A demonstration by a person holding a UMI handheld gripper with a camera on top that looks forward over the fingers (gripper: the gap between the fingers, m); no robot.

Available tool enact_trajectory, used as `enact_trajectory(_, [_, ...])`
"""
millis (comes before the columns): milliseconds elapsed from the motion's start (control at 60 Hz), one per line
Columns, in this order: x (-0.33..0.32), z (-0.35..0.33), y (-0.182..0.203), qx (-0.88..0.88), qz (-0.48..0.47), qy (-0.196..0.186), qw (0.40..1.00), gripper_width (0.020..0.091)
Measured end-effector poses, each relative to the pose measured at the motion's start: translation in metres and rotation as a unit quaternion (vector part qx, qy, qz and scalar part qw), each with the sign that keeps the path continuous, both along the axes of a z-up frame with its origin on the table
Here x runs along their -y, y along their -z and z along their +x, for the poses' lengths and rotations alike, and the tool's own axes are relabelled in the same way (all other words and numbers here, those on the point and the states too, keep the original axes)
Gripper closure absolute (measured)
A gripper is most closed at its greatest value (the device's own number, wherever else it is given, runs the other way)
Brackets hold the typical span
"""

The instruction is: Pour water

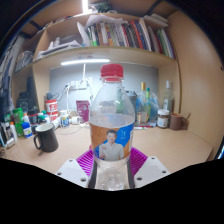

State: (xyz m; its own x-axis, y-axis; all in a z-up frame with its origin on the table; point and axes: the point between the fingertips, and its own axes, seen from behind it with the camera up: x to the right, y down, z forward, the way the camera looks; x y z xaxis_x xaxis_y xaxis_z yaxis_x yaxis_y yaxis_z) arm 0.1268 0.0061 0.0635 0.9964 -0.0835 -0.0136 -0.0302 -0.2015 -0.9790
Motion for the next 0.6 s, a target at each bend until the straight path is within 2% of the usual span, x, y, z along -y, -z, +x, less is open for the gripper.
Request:
enact_trajectory(117, [-0.005, 0.004, -0.014, -0.014, -0.021, -0.002, 1.0, 0.0714])
enact_trajectory(167, [-0.012, 0.007, -0.029, 0.009, -0.022, -0.002, 1.0, 0.0714])
enact_trajectory(267, [-0.036, 0.007, -0.076, 0.085, -0.015, -0.021, 0.996, 0.0714])
enact_trajectory(367, [-0.079, -0.005, -0.115, 0.231, -0.017, -0.053, 0.971, 0.0715])
enact_trajectory(467, [-0.124, -0.023, -0.135, 0.43, -0.027, -0.089, 0.898, 0.0716])
enact_trajectory(600, [-0.17, -0.07, -0.139, 0.674, -0.013, -0.147, 0.724, 0.0719])
